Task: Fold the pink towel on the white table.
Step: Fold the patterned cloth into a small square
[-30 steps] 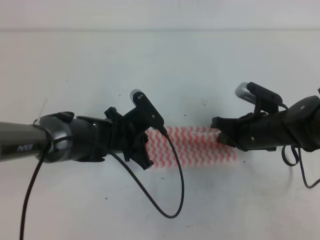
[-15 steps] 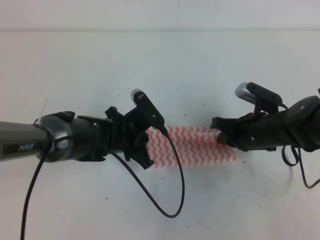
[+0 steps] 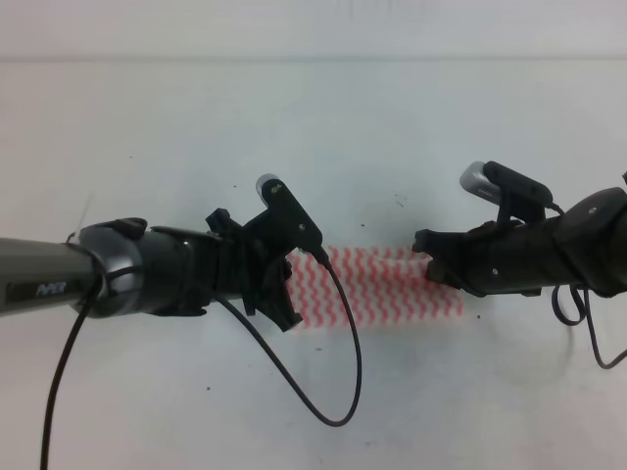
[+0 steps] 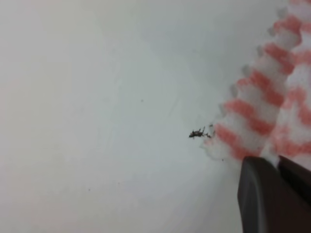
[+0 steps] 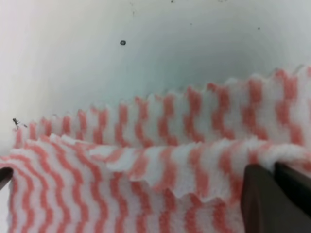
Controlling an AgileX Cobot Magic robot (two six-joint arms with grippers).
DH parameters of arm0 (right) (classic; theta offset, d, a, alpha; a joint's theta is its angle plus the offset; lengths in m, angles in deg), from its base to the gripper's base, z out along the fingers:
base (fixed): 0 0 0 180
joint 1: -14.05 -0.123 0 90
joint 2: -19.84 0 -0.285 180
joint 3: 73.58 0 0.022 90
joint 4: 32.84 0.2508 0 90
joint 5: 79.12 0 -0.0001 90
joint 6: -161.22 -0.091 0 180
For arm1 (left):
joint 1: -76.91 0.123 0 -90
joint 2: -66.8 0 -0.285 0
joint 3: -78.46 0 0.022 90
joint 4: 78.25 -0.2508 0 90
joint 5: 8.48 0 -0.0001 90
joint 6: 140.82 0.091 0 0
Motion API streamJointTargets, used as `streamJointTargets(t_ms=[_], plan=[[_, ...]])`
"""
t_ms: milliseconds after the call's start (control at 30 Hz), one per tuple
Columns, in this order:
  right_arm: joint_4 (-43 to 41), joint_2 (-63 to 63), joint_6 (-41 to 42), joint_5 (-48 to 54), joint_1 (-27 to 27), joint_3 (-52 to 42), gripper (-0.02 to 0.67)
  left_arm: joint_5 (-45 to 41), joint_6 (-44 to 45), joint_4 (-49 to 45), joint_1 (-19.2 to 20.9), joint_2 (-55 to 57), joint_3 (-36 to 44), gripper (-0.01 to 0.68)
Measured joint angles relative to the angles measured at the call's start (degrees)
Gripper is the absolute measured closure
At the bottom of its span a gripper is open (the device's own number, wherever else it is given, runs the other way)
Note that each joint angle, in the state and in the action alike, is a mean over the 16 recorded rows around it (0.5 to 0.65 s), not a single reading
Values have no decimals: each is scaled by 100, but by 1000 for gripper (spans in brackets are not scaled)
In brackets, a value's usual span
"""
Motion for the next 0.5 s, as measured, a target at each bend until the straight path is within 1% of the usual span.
streamJointTargets(t_ms=[500], plan=[[-15,28,-6,-14,-6,0,665,-18,-1,194,5,-29,8,677]])
